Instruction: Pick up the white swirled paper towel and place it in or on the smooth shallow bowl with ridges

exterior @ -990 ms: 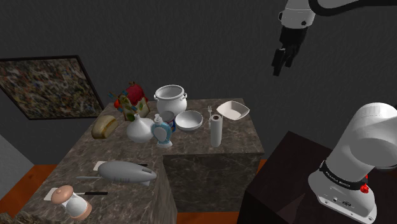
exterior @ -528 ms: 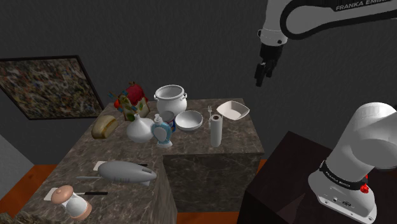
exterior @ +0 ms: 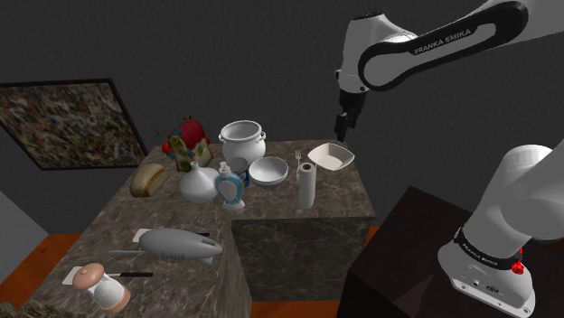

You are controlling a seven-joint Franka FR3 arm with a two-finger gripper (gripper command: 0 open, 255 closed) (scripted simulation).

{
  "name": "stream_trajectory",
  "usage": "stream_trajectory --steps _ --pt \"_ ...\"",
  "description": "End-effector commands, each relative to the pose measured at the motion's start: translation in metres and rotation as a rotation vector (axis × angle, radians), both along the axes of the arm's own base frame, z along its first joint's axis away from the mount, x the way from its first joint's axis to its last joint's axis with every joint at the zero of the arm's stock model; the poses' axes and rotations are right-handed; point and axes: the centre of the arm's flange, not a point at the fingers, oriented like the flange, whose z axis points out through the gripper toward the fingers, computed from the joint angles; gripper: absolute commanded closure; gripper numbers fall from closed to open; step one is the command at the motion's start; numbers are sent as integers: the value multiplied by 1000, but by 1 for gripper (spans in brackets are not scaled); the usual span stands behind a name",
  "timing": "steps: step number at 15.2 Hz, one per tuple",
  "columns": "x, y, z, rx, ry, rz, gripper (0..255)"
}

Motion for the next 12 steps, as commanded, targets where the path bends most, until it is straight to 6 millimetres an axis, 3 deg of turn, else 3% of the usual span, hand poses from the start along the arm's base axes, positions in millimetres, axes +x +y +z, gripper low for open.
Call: stream_trajectory --steps 1,12 --pt "18 10 -22 3 -2 30 0" --pt "101 63 -124 16 -2 192 0"
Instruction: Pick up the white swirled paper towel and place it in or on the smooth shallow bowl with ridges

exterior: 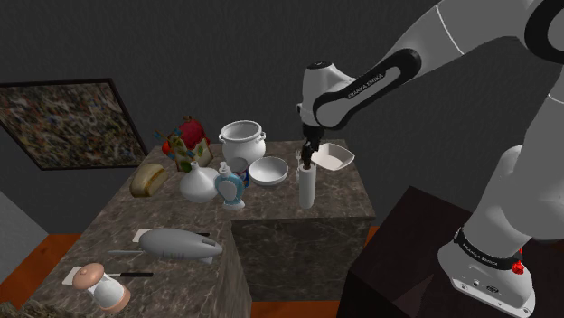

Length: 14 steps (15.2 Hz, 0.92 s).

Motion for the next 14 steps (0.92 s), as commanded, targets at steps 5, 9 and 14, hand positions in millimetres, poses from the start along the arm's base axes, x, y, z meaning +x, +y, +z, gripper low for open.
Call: stream_trajectory --steps 5,9,14 --pt "23 18 -42 4 -1 46 0" --pt "24 17 -63 4 -1 46 0" --pt "25 17 -71 4 -1 46 0"
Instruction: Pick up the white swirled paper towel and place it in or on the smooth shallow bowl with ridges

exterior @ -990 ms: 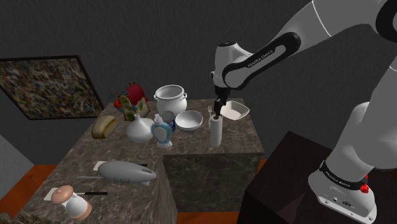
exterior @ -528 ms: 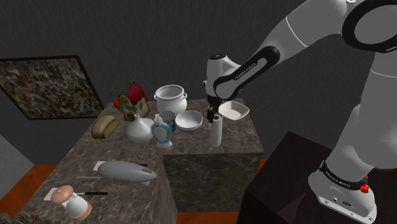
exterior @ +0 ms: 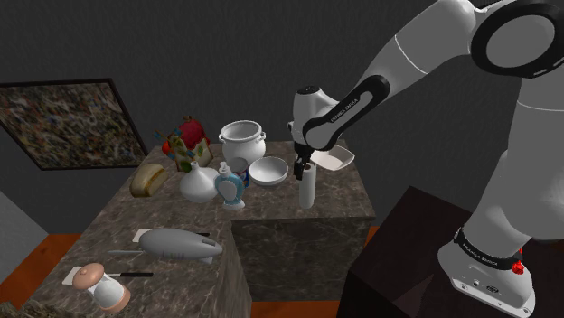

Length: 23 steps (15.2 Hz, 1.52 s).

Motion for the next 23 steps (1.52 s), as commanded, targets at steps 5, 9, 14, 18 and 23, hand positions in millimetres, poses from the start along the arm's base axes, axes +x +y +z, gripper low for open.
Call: stream_trajectory --steps 5,9,14,18,23 --pt "0 0 0 0 0 0 255" --pt "0 0 0 0 0 0 255" --pt "0 0 0 0 0 0 255" --pt "0 0 21 0 0 0 255" --pt "0 0 47 0 0 0 255"
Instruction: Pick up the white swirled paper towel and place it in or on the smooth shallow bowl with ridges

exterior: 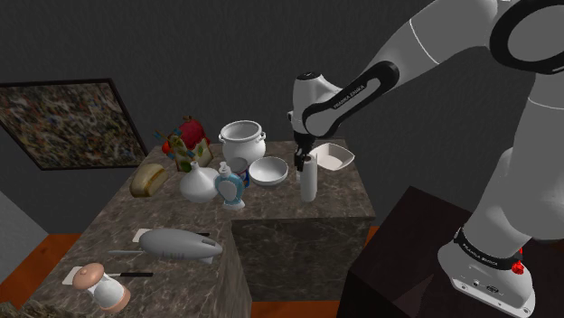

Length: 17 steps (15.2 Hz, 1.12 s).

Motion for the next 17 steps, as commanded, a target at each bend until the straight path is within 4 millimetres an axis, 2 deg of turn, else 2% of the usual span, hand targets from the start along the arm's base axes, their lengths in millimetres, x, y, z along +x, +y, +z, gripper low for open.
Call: stream_trajectory --steps 1,15,17 --pt "-1 1 11 0 0 0 255" --pt "-1 1 82 0 0 0 255" --pt "6 -24 89 0 0 0 255"
